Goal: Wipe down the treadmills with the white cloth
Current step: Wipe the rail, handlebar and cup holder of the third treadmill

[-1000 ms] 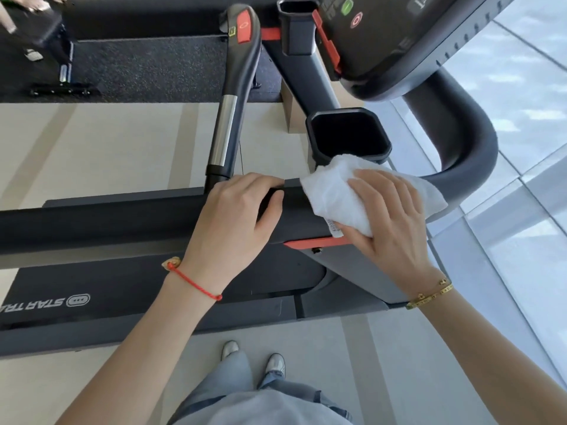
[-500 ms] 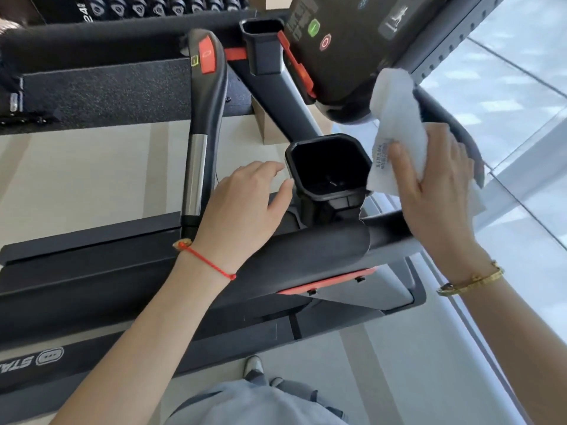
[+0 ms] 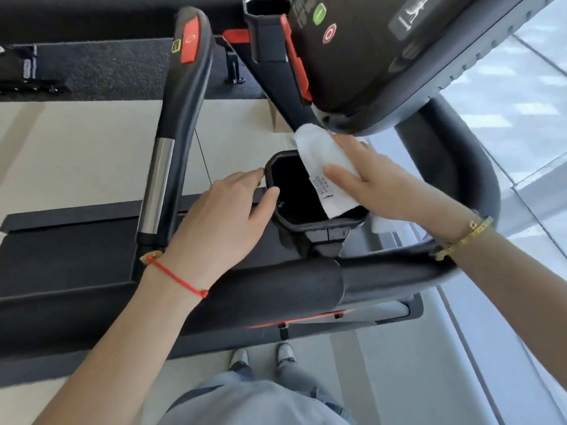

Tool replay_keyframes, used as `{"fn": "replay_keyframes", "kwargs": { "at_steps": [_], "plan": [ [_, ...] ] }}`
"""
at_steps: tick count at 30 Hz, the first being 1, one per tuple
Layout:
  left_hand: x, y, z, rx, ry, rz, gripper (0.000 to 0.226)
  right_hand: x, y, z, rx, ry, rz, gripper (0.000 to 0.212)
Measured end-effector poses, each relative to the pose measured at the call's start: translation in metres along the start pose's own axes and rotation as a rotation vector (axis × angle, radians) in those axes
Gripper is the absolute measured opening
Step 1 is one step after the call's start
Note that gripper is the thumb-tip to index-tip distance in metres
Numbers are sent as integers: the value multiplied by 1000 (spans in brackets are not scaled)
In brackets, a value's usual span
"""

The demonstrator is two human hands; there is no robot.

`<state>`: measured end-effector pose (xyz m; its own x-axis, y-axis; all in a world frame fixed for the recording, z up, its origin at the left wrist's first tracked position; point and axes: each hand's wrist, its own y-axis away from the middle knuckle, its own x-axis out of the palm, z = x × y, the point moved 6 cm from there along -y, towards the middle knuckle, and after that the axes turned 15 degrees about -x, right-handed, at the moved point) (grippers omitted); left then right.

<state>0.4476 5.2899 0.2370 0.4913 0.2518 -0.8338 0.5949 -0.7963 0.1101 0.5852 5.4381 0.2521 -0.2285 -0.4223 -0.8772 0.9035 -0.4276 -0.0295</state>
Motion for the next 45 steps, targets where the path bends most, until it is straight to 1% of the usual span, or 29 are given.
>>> {"fn": "replay_keyframes", "kwargs": {
  "at_steps": [3, 5, 8, 12, 16, 19, 24, 27, 29, 32, 33, 36, 38, 41, 43, 45],
  "plan": [
    [2, 0, -1, -66, 66, -1, 55, -2, 9, -9, -47, -60, 23, 57],
    [2, 0, -2, -98, 114, -6, 49, -5, 10, -13, -64, -89, 61, 60],
    [1, 0, -3, -125, 182, -1, 37, -7, -3, -14, -119, -95, 125, 57],
    [2, -2, -4, -110, 232, -5, 32, -3, -25, -9, -219, 15, 195, 55],
    [5, -3, -3, -93, 245, -8, 35, -5, -28, -6, -256, 106, 113, 50],
    [6, -3, -2, -89, 289, 0, 37, -5, -24, -3, -268, 107, 59, 51],
    [5, -4, 0, -95, 324, -14, 41, -6, -26, 4, -327, 144, 48, 49],
    [4, -6, 1, -99, 332, -34, 44, 2, -42, 16, -419, 289, 81, 46],
    [1, -9, 3, -109, 338, -37, 36, 12, -54, 26, -466, 372, 140, 48],
    [-1, -12, 4, -103, 349, -35, 21, 21, -64, 34, -509, 445, 164, 38],
    [-2, -12, 5, -98, 349, -40, 19, 21, -65, 35, -513, 460, 155, 37],
    [-2, -13, 7, -88, 343, -39, 22, 16, -60, 32, -461, 512, 124, 44],
    [-3, -15, 9, -89, 331, -42, 34, 10, -49, 24, -391, 486, 130, 46],
    [-1, -16, 9, -82, 335, -33, 49, 0, -31, 11, -275, 379, 125, 51],
    [0, -16, 7, -73, 332, -18, 50, -1, -31, 10, -253, 358, 115, 54],
    [1, -16, 5, -64, 323, -29, 46, 3, -42, 11, -260, 396, 105, 51]
  ]
}}
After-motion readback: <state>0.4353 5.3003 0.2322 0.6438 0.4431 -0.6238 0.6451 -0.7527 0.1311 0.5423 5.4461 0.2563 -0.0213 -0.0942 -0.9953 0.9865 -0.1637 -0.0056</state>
